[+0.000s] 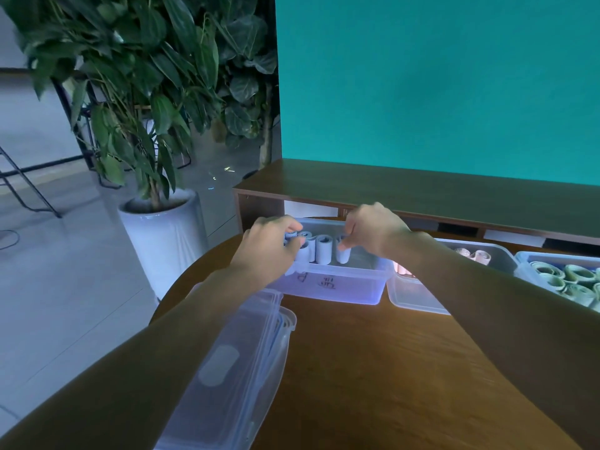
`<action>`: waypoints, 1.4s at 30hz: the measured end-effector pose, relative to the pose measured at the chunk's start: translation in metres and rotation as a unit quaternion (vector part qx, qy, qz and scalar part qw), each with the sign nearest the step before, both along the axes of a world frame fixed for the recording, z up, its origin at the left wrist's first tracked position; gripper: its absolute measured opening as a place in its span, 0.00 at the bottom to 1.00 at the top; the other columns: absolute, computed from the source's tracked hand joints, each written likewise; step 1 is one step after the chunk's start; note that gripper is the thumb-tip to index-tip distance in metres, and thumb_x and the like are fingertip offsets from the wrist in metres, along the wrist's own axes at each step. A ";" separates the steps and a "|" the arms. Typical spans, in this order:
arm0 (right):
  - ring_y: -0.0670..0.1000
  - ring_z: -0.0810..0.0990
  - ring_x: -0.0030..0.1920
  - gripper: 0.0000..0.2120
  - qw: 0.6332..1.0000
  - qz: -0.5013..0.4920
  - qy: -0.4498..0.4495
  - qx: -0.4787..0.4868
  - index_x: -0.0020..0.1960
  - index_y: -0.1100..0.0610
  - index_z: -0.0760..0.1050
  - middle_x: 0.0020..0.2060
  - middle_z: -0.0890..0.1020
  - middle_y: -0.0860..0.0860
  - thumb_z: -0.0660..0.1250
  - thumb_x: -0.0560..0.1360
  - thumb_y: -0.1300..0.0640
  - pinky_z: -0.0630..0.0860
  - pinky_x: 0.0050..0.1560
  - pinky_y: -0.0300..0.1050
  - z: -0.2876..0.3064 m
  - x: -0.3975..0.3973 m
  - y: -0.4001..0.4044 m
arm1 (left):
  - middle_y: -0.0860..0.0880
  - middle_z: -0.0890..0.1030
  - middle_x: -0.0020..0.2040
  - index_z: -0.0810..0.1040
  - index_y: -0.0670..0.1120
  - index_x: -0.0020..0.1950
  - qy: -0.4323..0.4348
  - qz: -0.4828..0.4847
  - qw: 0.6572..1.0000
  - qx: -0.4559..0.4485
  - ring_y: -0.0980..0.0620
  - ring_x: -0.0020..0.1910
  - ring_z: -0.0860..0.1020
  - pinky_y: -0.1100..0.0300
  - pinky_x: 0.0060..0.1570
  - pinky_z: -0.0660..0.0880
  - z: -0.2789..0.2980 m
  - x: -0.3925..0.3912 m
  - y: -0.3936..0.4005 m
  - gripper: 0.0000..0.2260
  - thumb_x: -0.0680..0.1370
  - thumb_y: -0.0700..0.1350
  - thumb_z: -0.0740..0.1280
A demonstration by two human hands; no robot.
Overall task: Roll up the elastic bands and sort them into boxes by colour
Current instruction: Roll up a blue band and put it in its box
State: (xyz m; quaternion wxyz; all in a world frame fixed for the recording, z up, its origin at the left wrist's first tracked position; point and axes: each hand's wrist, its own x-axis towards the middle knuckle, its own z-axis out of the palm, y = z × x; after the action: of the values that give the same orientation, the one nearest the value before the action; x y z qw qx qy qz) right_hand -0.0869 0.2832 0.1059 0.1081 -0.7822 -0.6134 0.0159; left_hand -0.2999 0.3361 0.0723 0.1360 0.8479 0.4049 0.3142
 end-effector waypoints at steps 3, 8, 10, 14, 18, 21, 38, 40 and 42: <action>0.58 0.81 0.47 0.15 1.000 -0.005 0.003 -0.002 0.52 0.56 0.82 0.46 0.83 0.55 0.77 0.72 0.47 0.79 0.48 0.47 -0.003 -0.002 0.002 | 0.49 0.83 0.56 0.81 0.48 0.59 0.005 0.000 1.000 0.014 0.48 0.58 0.78 0.48 0.60 0.75 -0.001 -0.001 -0.003 0.10 0.80 0.48 0.67; 0.58 0.81 0.47 0.15 1.000 -0.003 0.011 -0.002 0.52 0.59 0.81 0.46 0.83 0.56 0.76 0.74 0.48 0.77 0.46 0.46 -0.006 -0.003 0.007 | 0.49 0.83 0.56 0.81 0.47 0.61 0.016 -0.004 0.999 0.035 0.48 0.59 0.76 0.49 0.60 0.75 -0.002 -0.003 -0.007 0.11 0.81 0.47 0.66; 0.58 0.81 0.47 0.16 1.000 0.002 0.006 -0.003 0.51 0.60 0.80 0.46 0.83 0.56 0.75 0.75 0.48 0.75 0.44 0.45 -0.005 -0.004 0.007 | 0.49 0.82 0.56 0.81 0.48 0.61 0.021 -0.002 0.999 0.039 0.49 0.59 0.76 0.51 0.59 0.75 -0.002 -0.004 -0.008 0.11 0.81 0.47 0.66; 0.58 0.81 0.49 0.17 1.000 0.009 -0.001 -0.005 0.52 0.60 0.81 0.47 0.84 0.57 0.74 0.75 0.47 0.77 0.47 0.47 -0.005 -0.006 0.011 | 0.50 0.81 0.57 0.80 0.48 0.62 0.020 -0.001 0.999 0.041 0.49 0.60 0.74 0.53 0.60 0.73 -0.002 -0.004 -0.009 0.11 0.82 0.47 0.65; 0.55 0.80 0.47 0.17 1.000 0.015 -0.001 -0.019 0.51 0.60 0.82 0.47 0.84 0.56 0.74 0.75 0.45 0.74 0.44 0.46 -0.003 -0.007 0.014 | 0.50 0.81 0.58 0.81 0.48 0.63 0.017 0.000 0.999 0.044 0.50 0.61 0.74 0.52 0.61 0.72 -0.004 -0.005 -0.010 0.11 0.82 0.47 0.65; 0.56 0.81 0.51 0.19 0.999 0.024 -0.013 -0.034 0.52 0.61 0.82 0.48 0.84 0.56 0.74 0.74 0.44 0.79 0.51 0.48 0.000 -0.006 0.011 | 0.51 0.82 0.59 0.81 0.48 0.62 0.025 -0.002 0.998 0.052 0.50 0.61 0.74 0.53 0.60 0.72 -0.005 -0.005 -0.008 0.11 0.82 0.48 0.64; 0.56 0.81 0.46 0.06 0.999 0.042 0.016 0.006 0.44 0.55 0.78 0.47 0.83 0.56 0.76 0.75 0.60 0.73 0.45 0.44 0.001 0.011 0.004 | 0.49 0.82 0.56 0.83 0.47 0.58 0.017 -0.008 0.997 0.077 0.47 0.60 0.74 0.46 0.60 0.73 0.002 -0.006 -0.012 0.09 0.81 0.46 0.66; 0.56 0.81 0.47 0.05 0.999 0.041 0.017 0.003 0.46 0.56 0.79 0.47 0.83 0.56 0.76 0.75 0.59 0.76 0.46 0.44 0.001 0.012 0.004 | 0.50 0.82 0.55 0.83 0.48 0.57 0.010 -0.011 0.997 0.076 0.47 0.60 0.73 0.44 0.60 0.72 0.001 -0.006 -0.012 0.08 0.81 0.46 0.66; 0.56 0.82 0.47 0.05 0.999 0.041 0.019 0.006 0.46 0.56 0.79 0.47 0.83 0.56 0.76 0.75 0.59 0.78 0.48 0.45 0.001 0.013 0.003 | 0.51 0.82 0.55 0.83 0.49 0.56 0.007 -0.013 0.997 0.078 0.47 0.60 0.73 0.44 0.60 0.71 0.002 -0.005 -0.012 0.08 0.81 0.45 0.66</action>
State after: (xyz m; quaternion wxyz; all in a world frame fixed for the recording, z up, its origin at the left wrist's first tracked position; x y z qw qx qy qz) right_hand -0.0742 0.2863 0.1071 0.1234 -0.7554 -0.6427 0.0316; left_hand -0.3048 0.3240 0.0738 0.0707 0.8632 0.3689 0.3373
